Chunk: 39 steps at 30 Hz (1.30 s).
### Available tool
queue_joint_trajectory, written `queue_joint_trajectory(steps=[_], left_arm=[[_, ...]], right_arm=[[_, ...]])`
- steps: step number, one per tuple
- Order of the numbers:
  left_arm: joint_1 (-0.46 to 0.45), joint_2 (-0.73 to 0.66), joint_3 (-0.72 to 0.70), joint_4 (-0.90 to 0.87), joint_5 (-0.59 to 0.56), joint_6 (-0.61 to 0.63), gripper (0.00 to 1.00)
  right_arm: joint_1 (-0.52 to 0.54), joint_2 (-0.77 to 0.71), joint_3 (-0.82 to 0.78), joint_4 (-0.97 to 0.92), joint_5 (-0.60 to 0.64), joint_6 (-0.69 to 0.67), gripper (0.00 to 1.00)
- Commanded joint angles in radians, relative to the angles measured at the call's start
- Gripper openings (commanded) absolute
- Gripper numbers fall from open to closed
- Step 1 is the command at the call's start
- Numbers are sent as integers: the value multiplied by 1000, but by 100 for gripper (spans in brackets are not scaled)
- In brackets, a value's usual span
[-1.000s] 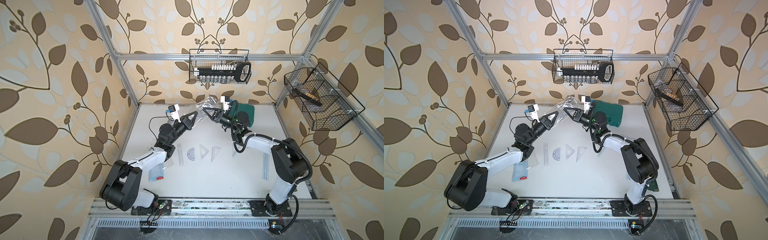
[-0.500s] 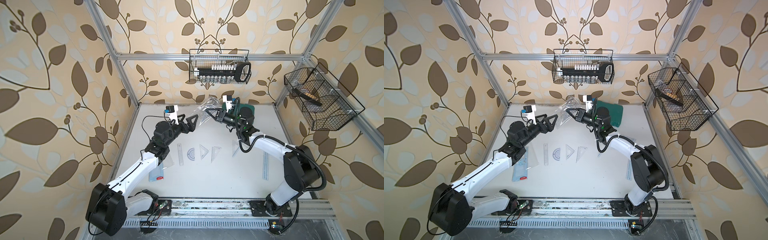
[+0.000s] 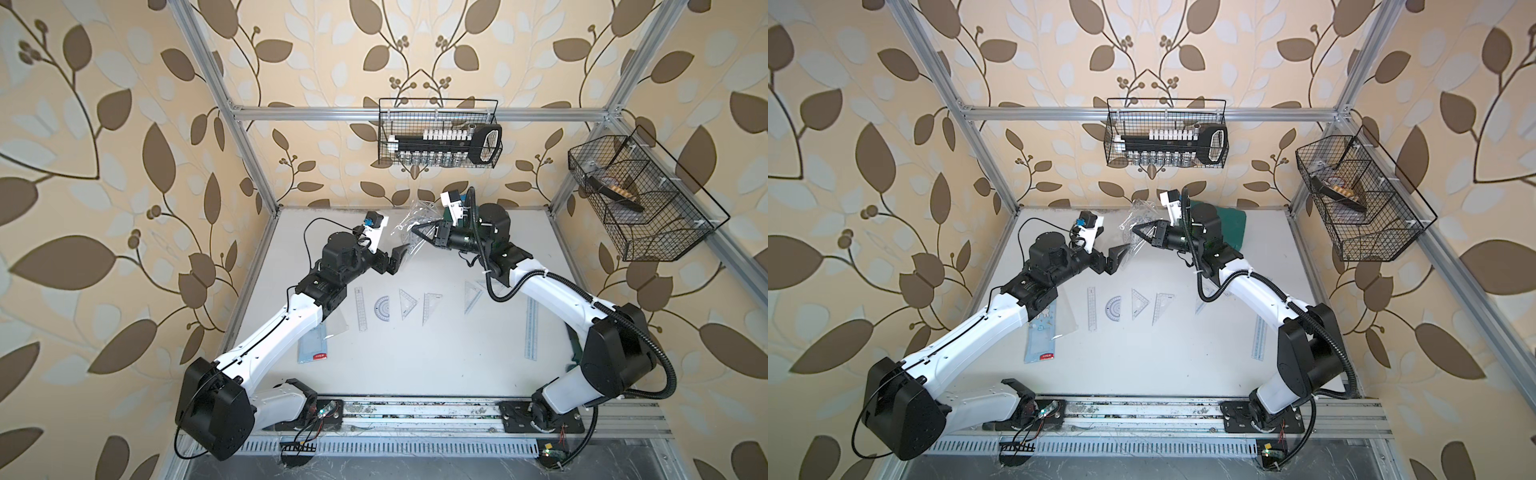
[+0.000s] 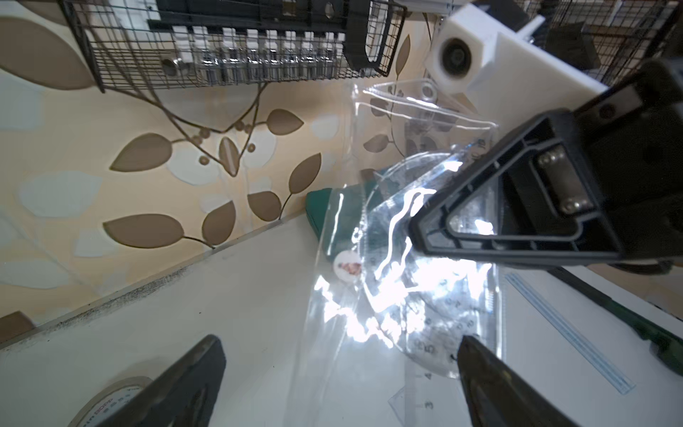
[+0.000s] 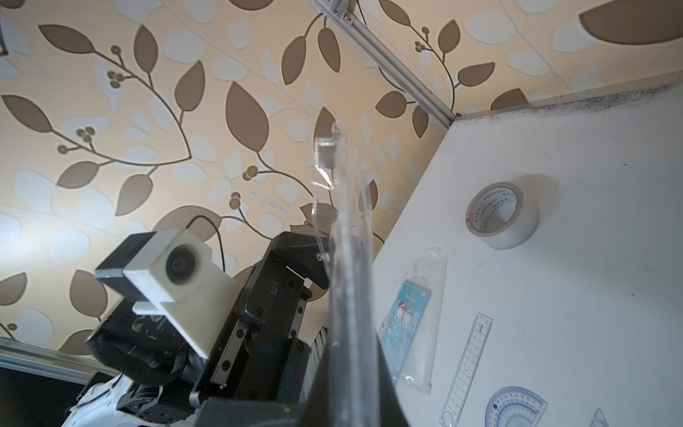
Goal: Open the ruler set and take out the ruler
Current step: Open the ruler set bag.
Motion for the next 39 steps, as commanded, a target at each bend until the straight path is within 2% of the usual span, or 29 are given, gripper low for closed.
queue_joint_trajectory(steps=[1, 5, 14, 21, 29, 32, 35, 39], left_arm=[[-22, 13, 43, -32, -88, 127, 97], [-39, 18, 45, -31, -222, 168, 93], [-60, 51, 84, -58, -359, 250, 74], [-74, 56, 80, -2, -400, 257, 54], [-83, 48, 91, 42, -363, 260, 32], [-87, 47, 101, 35, -341, 264, 19], [-87, 40, 102, 25, -340, 259, 0], [-88, 20, 97, 5, -345, 231, 0]], right_arm=[[2, -20, 30, -18, -38, -20, 0], [0, -21, 35, -18, -62, -10, 0], [1, -18, 49, -21, -90, 2, 0], [3, -6, 49, -10, -109, 9, 0], [4, -5, 35, -22, -118, 9, 0], [3, -5, 32, -36, -118, -2, 0], [1, -7, 29, -47, -118, -13, 0], [-6, -6, 20, -52, -130, -17, 0]])
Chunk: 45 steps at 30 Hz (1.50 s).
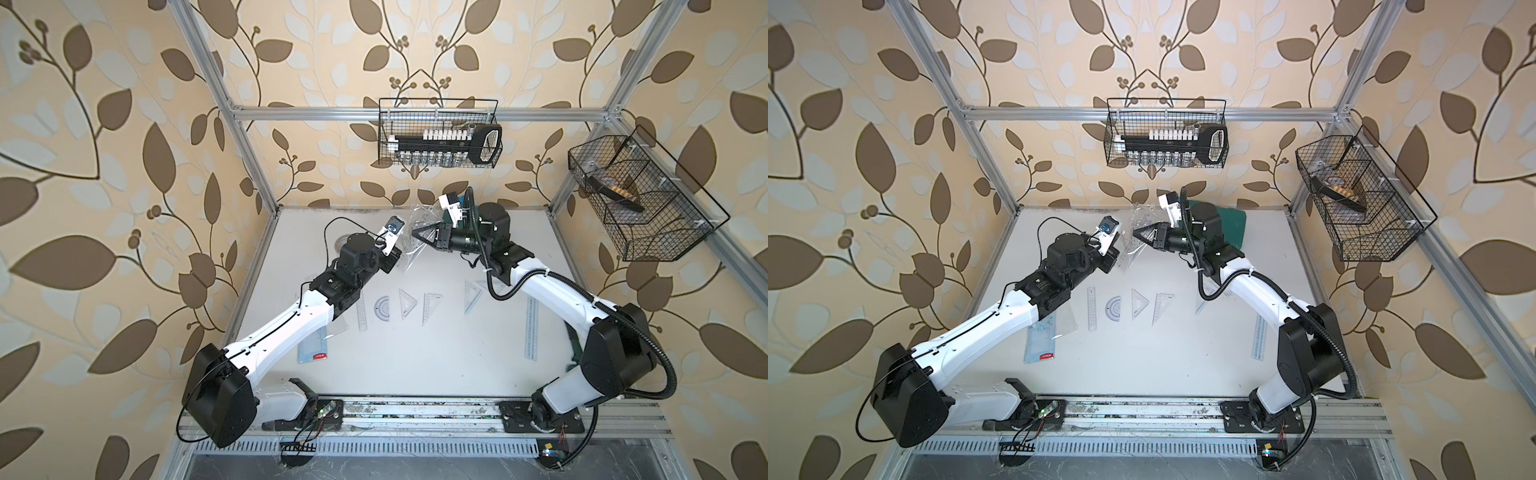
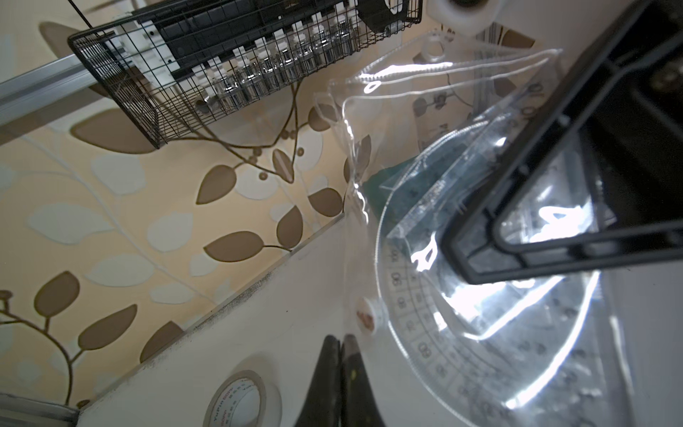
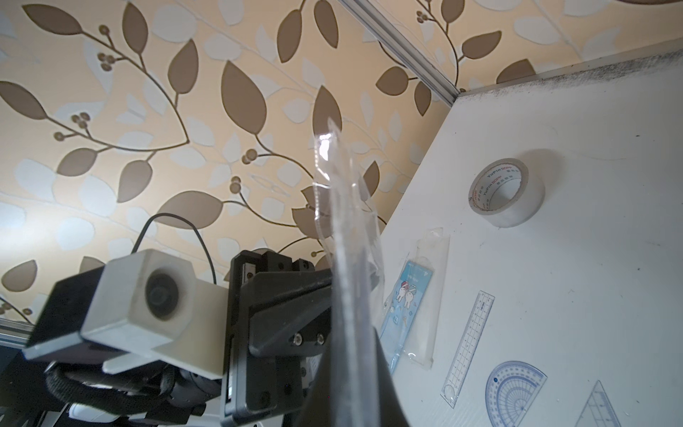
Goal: Open the ruler set and take out the ruler
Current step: Open the ruler set bag.
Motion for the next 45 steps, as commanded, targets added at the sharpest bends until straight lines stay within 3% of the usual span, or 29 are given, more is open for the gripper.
queue_joint_trajectory(steps=[1, 6, 12, 21, 24, 30, 38, 45], left_arm=[[7, -37, 44, 21, -34, -39, 0], [28, -71, 47, -18, -1, -145, 0], [136, -113, 72, -70, 199, -369, 0], [145, -107, 163, -201, 360, -434, 0], [145, -98, 183, -220, 374, -430, 19], [145, -56, 223, -227, 407, -431, 34], [141, -66, 226, -235, 533, -413, 68], [113, -4, 280, -350, 437, -352, 84]], right_arm=[[-1, -8, 7, -13, -73, -14, 0], [-20, -7, 0, -13, -125, -37, 0], [-38, 3, -10, -10, -205, -83, 0], [-40, 3, 11, -39, -233, -144, 0], [-39, 1, 21, -55, -242, -158, 0], [-39, -11, 18, -58, -246, -162, 0], [-39, -17, 34, -101, -237, -193, 0], [-39, -21, 38, -93, -239, -185, 0]])
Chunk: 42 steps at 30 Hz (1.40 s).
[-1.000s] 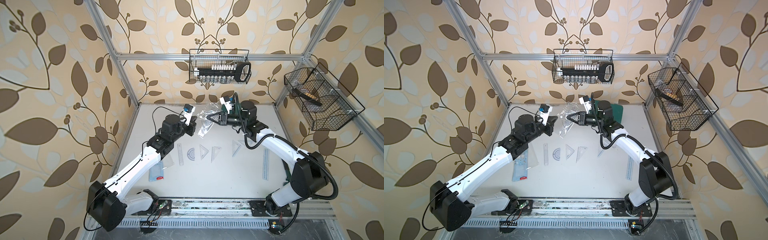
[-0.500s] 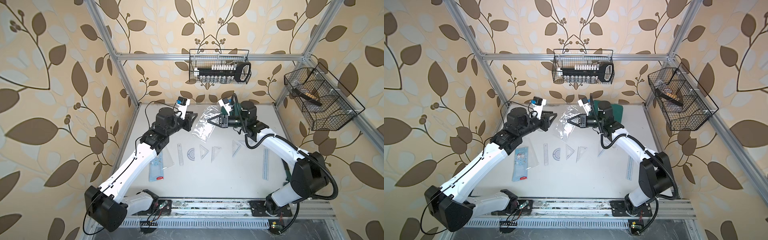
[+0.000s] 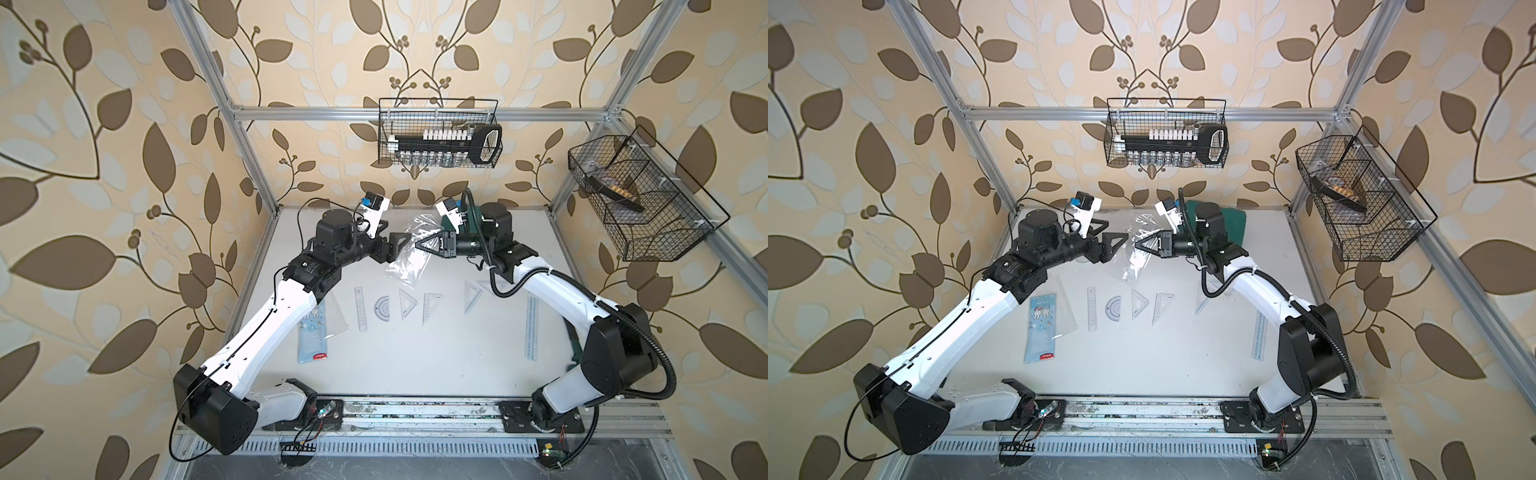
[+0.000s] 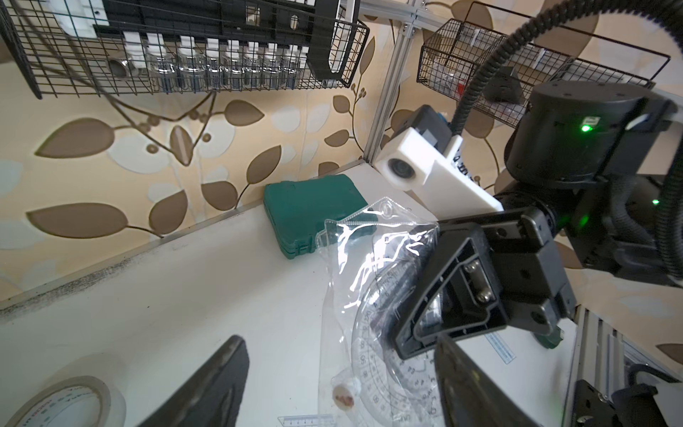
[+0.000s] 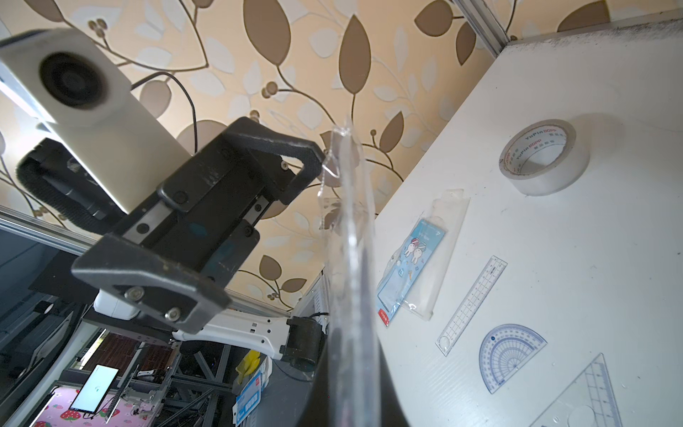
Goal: Open the ruler set and take out the ruler
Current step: Open the ruler set bag.
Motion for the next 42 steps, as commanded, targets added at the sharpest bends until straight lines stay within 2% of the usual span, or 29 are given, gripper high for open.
queue_joint_trajectory(steps=[1, 5, 14, 17, 21, 28, 30, 39, 42], left_arm=[[-12, 21, 44, -44, -40, 32, 84], [-26, 46, 47, -57, -58, 33, 85], [-43, 55, 29, -71, -209, 51, 81], [-43, 38, 12, -45, -243, 50, 75], [-41, 45, 19, -47, -245, 50, 61], [-42, 56, 19, -44, -227, 41, 42], [-41, 57, 23, -47, -210, 44, 40], [-32, 69, 38, -41, -34, 60, 32], [-23, 72, 43, -39, 0, 57, 23]], right_arm=[[1, -23, 40, 2, -17, -17, 0], [1, -28, 45, -5, -14, -21, 0], [0, -40, 49, -9, -20, -22, 0], [0, -45, 48, -10, -23, -23, 0], [0, -54, 46, -10, -24, -25, 0], [-1, -62, 47, -13, -25, -28, 0], [-1, -63, 49, -16, -25, -29, 0], [-1, -61, 54, -18, -27, -32, 0], [-4, -60, 56, -26, -28, -36, 0]])
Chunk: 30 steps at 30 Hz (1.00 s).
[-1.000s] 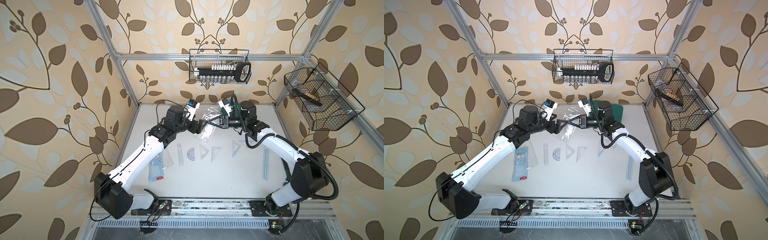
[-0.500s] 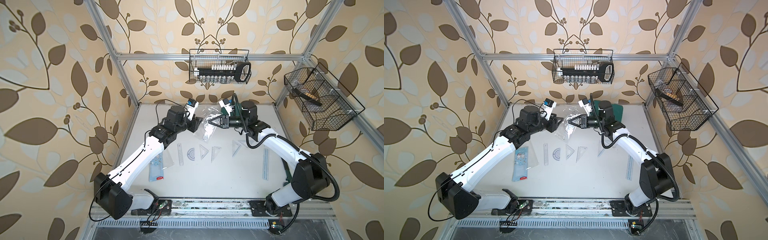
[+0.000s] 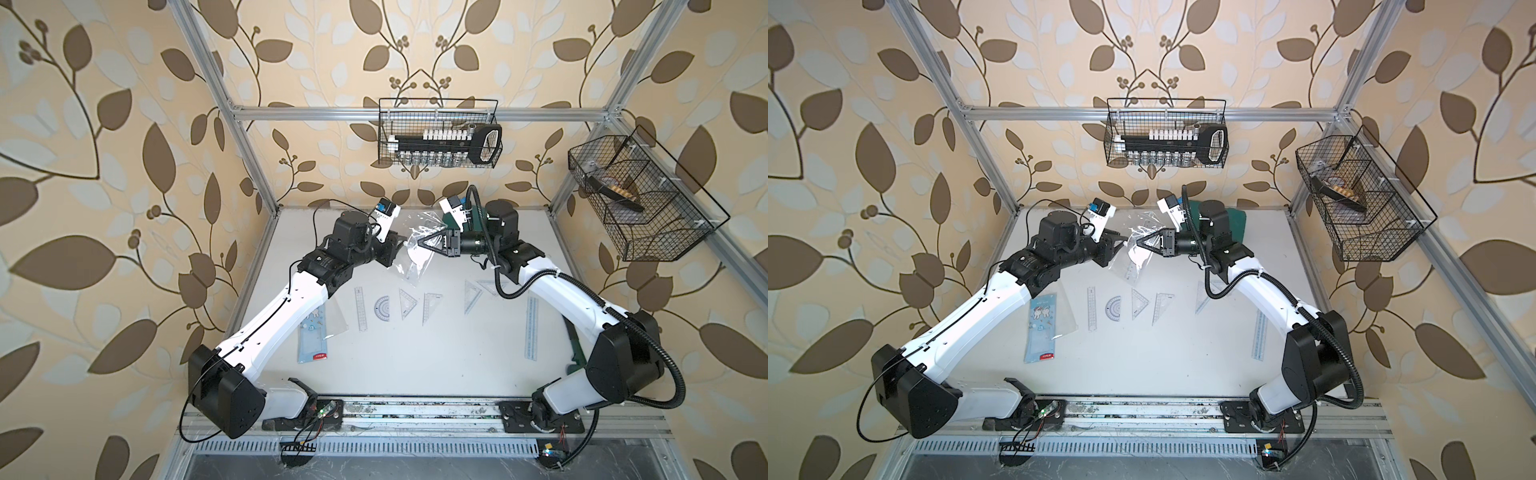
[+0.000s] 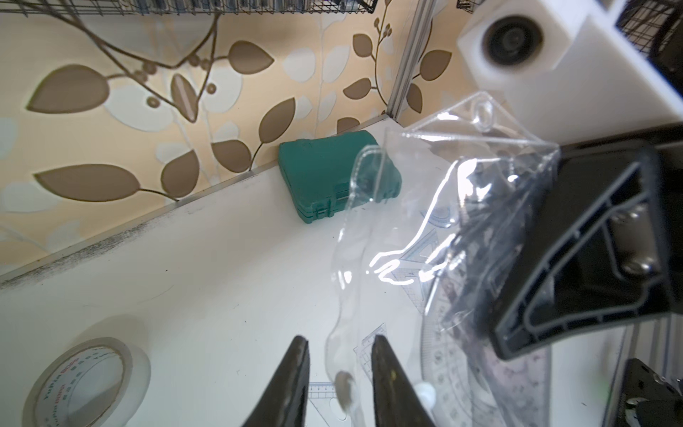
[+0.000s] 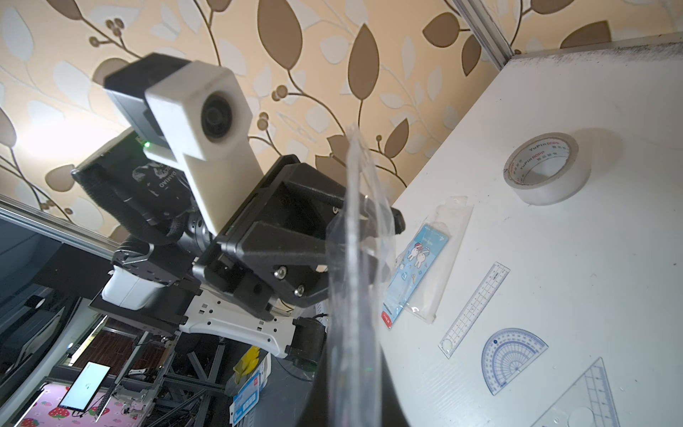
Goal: Open the ruler set and take out the ruler
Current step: Open the ruler set bag.
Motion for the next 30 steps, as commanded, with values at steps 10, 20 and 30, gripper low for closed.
queue_joint_trajectory(steps=[10, 20, 30], left_arm=[[32, 3, 48, -21, 89, 14, 0], [82, -37, 110, -150, 157, -24, 0], [132, 15, 182, -348, 152, -150, 0]], right_arm=[[-10, -24, 40, 3, -25, -24, 0], [-33, 50, 39, -13, -18, -35, 22], [-36, 107, 68, -192, 90, -136, 64]])
